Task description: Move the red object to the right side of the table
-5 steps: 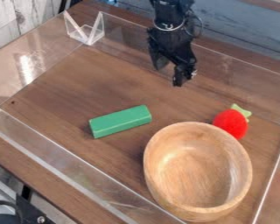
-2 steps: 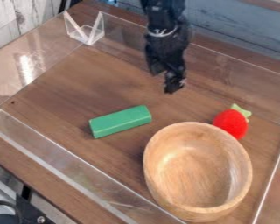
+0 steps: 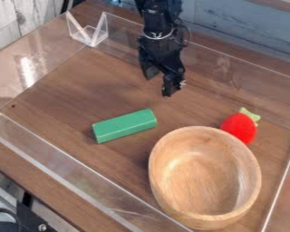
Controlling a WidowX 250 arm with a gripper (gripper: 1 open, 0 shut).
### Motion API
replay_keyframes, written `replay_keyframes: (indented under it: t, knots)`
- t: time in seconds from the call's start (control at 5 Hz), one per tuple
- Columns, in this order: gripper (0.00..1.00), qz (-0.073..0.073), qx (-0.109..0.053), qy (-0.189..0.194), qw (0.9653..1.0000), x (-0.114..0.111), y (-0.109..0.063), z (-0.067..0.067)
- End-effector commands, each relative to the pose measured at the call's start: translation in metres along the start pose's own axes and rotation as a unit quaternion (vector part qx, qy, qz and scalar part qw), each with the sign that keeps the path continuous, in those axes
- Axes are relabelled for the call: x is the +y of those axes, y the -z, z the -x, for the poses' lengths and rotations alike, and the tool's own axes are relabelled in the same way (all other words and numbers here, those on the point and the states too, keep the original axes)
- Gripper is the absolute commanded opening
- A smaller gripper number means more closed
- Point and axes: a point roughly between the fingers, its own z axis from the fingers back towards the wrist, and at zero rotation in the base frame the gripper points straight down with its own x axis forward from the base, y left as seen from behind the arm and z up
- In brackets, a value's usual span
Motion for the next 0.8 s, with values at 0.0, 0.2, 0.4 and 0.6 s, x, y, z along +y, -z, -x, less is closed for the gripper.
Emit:
replay_keyframes:
  t: [0.0,0.2,0.4,0.6]
  knots:
    - [1.00,-0.022,-0.034,-0.027,0.9988,0.006,-0.026,-0.014]
    - [1.00,-0.020,-0.043,-0.025,0.9986,0.000,-0.028,-0.020]
    - [0.00,-0.020,-0.051,-0.022,0.9983,-0.006,-0.030,-0.026]
    - [1.00,-0.011,-0.060,0.001,0.9982,-0.004,-0.040,-0.034]
